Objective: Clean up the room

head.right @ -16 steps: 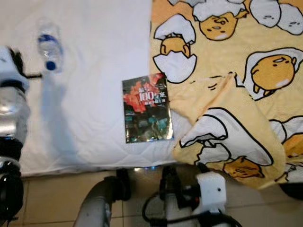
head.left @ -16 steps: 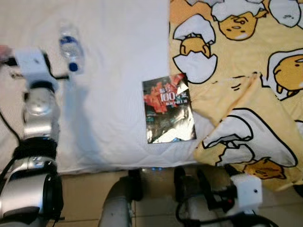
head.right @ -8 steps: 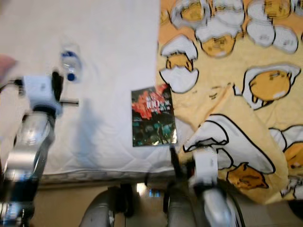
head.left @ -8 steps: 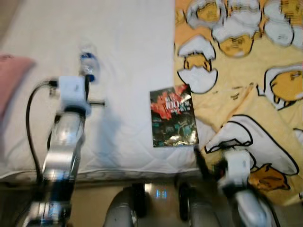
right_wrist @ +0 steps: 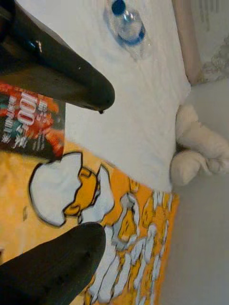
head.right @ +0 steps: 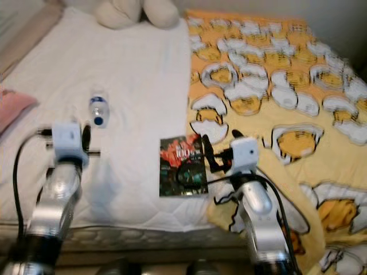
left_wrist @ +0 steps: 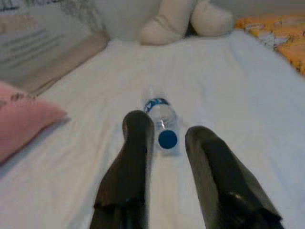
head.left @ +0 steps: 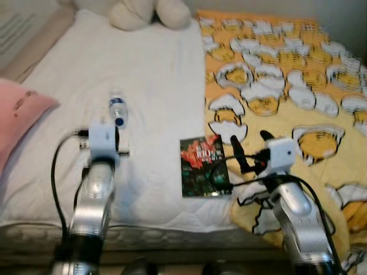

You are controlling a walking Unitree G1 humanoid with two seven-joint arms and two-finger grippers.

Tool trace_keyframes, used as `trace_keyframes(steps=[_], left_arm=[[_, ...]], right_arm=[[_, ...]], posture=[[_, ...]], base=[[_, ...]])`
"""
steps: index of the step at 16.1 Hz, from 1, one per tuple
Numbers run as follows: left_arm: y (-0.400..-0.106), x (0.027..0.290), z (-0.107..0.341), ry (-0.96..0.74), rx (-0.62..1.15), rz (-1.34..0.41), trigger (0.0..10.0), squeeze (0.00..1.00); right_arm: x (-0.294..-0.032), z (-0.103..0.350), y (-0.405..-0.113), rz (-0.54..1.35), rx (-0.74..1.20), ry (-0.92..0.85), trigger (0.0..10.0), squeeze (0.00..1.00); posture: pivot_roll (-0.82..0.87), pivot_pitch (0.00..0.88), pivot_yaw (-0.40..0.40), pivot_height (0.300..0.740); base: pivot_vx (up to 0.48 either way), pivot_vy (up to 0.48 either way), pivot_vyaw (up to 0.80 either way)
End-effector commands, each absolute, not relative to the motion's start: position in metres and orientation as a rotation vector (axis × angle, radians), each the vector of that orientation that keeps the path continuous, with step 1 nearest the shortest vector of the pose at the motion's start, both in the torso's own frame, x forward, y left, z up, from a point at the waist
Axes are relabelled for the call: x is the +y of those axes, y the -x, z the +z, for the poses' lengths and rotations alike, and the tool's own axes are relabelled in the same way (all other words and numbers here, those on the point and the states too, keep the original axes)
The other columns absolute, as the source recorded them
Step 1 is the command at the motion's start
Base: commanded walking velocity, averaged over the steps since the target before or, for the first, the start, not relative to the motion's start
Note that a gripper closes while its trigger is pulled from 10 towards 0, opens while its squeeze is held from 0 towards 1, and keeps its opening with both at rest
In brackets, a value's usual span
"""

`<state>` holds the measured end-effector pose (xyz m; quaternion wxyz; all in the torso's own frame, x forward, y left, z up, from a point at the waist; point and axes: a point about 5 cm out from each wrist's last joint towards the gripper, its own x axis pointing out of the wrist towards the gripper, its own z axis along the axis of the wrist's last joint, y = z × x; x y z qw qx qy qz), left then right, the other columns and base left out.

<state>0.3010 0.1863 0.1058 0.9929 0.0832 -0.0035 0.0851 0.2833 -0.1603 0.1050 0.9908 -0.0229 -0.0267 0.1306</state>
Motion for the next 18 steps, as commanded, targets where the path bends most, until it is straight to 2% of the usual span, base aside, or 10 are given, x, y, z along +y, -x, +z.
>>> trace_keyframes(steps=[1,5,8,11,14,16,18], left_arm=[[-0.300,0.175,0.118,-0.181,-0.083,0.152,10.0,1.00],[-0.300,0.168,0.128,-0.224,-0.107,0.119,10.0,1.00],[-0.298,0.172,0.126,-0.205,-0.110,0.121,10.0,1.00],[-0.295,0.167,0.117,-0.195,-0.075,0.110,10.0,1.00],[-0.299,0.165,0.113,-0.138,-0.039,0.122,10.0,1.00],[-0.299,0.170,0.104,-0.014,0.031,0.172,10.0,1.00],[-0.290,0.171,0.101,-0.010,0.046,0.157,10.0,1.00]], right_arm=[[-0.162,0.105,-0.292,0.264,-0.055,0.029,10.0,0.00],[-0.149,0.108,-0.307,0.323,-0.063,0.023,10.0,0.00],[-0.142,0.102,-0.305,0.345,-0.063,0.012,10.0,0.00],[-0.145,0.097,-0.301,0.342,-0.056,0.013,10.0,0.00],[-0.149,0.096,-0.297,0.320,-0.060,0.014,10.0,0.00],[-0.151,0.094,-0.294,0.315,-0.059,0.011,10.0,0.00],[-0.152,0.093,-0.289,0.327,-0.061,0.013,10.0,0.00]], posture=[[0.01,0.000,-0.101,0.740],[0.06,0.000,-0.126,0.740],[0.06,0.000,-0.124,0.740],[0.04,0.000,-0.112,0.740],[0.02,0.000,-0.097,0.740],[0.01,0.000,-0.084,0.740],[0.00,0.000,-0.077,0.740]], base=[[0.000,0.000,0.00],[0.000,0.000,0.00],[0.000,0.000,0.00],[0.000,0.000,0.00],[0.000,0.000,0.00],[0.000,0.000,0.00],[0.000,0.000,0.00]])
